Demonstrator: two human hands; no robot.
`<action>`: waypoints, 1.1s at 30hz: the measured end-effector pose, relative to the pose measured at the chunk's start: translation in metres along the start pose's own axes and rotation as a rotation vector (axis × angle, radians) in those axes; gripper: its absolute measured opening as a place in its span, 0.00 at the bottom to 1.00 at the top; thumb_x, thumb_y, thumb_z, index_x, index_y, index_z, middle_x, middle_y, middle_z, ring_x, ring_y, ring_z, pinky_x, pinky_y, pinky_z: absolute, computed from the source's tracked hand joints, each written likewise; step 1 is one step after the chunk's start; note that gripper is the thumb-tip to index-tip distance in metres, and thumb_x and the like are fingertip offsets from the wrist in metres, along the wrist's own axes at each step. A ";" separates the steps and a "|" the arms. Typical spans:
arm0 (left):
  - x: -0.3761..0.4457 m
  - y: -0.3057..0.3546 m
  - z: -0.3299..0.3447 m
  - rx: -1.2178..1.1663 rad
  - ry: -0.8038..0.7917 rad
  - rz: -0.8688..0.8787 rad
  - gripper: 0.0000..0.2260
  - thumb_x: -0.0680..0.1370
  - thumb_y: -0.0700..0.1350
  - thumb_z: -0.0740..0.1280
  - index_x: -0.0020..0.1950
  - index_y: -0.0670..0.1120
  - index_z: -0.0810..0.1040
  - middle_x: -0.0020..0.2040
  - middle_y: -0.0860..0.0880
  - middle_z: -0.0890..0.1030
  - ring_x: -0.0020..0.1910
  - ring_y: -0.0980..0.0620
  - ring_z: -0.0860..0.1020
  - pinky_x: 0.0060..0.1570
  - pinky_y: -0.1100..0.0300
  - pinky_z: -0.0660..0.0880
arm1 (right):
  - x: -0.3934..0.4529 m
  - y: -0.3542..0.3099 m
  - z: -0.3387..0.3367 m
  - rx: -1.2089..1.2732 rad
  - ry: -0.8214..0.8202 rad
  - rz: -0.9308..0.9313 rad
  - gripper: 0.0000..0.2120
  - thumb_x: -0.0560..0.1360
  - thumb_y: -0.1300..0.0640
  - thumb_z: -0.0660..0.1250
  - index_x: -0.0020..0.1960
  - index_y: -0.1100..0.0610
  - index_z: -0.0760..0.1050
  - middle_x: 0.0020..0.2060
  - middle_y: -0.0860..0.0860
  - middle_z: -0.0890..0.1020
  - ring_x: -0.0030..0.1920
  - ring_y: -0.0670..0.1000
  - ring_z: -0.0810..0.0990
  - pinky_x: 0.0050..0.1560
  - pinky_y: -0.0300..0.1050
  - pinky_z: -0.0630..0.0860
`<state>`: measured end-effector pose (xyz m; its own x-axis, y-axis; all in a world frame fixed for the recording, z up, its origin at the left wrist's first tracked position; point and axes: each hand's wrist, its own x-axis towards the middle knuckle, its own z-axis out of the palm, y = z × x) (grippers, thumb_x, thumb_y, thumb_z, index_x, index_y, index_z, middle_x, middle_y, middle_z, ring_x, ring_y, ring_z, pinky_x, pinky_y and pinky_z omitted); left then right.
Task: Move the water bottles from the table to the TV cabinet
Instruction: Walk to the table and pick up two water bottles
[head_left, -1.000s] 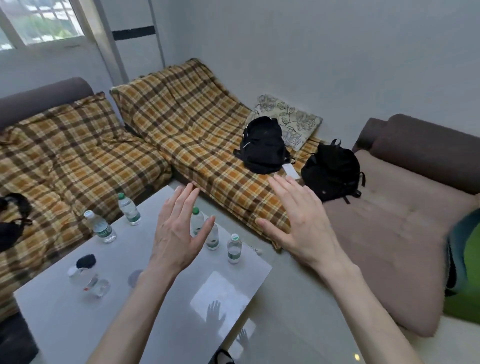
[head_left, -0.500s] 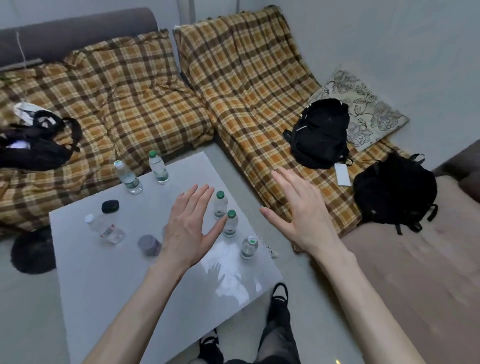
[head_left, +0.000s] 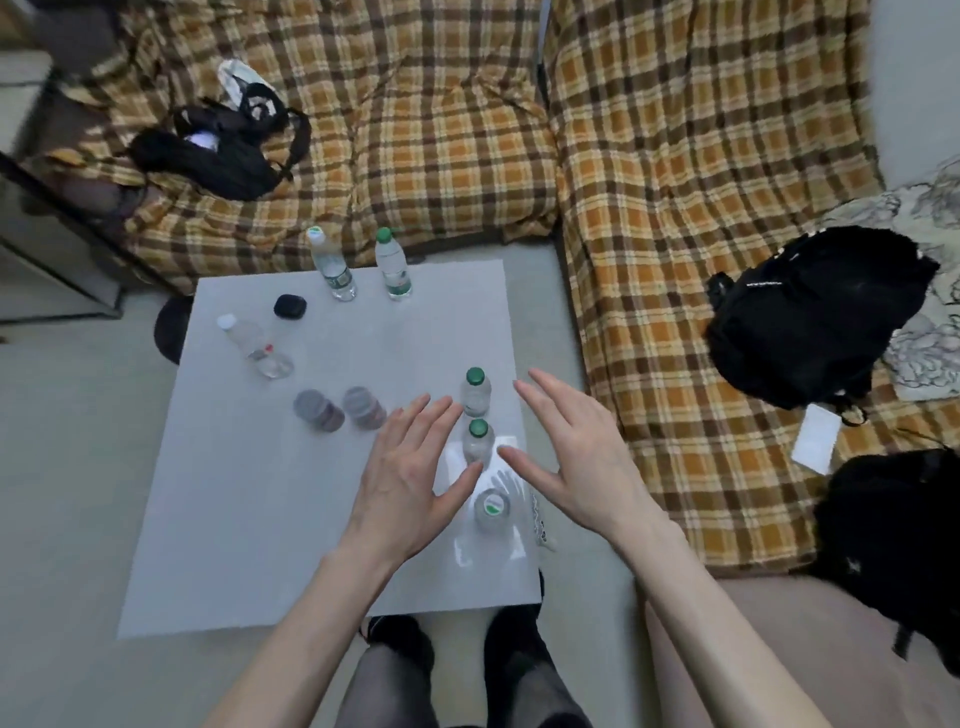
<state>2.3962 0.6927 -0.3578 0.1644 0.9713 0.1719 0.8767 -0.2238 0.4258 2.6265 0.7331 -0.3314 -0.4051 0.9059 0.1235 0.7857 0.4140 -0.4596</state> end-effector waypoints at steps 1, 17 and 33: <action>-0.003 0.002 0.008 -0.001 -0.001 -0.030 0.27 0.81 0.59 0.65 0.75 0.45 0.73 0.74 0.50 0.76 0.77 0.46 0.69 0.77 0.49 0.65 | 0.003 0.007 0.010 0.025 -0.026 0.000 0.32 0.80 0.38 0.62 0.79 0.52 0.65 0.78 0.51 0.67 0.77 0.52 0.68 0.74 0.51 0.66; -0.036 0.008 0.163 -0.050 -0.300 -0.278 0.25 0.70 0.54 0.77 0.65 0.51 0.77 0.56 0.53 0.80 0.55 0.49 0.79 0.50 0.56 0.78 | 0.071 0.088 0.172 -0.084 -0.519 -0.115 0.31 0.76 0.46 0.71 0.77 0.49 0.65 0.73 0.52 0.69 0.58 0.61 0.80 0.53 0.54 0.75; -0.017 0.013 0.170 -0.075 -0.347 -0.418 0.09 0.74 0.36 0.70 0.52 0.45 0.76 0.52 0.47 0.75 0.49 0.44 0.74 0.39 0.48 0.77 | 0.053 0.098 0.165 0.052 -0.417 0.081 0.07 0.79 0.59 0.66 0.55 0.58 0.71 0.51 0.53 0.71 0.41 0.60 0.74 0.36 0.58 0.78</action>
<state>2.4813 0.6868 -0.5062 -0.0406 0.9454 -0.3234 0.8668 0.1943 0.4592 2.6050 0.8072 -0.5147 -0.5054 0.8176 -0.2759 0.8025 0.3278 -0.4986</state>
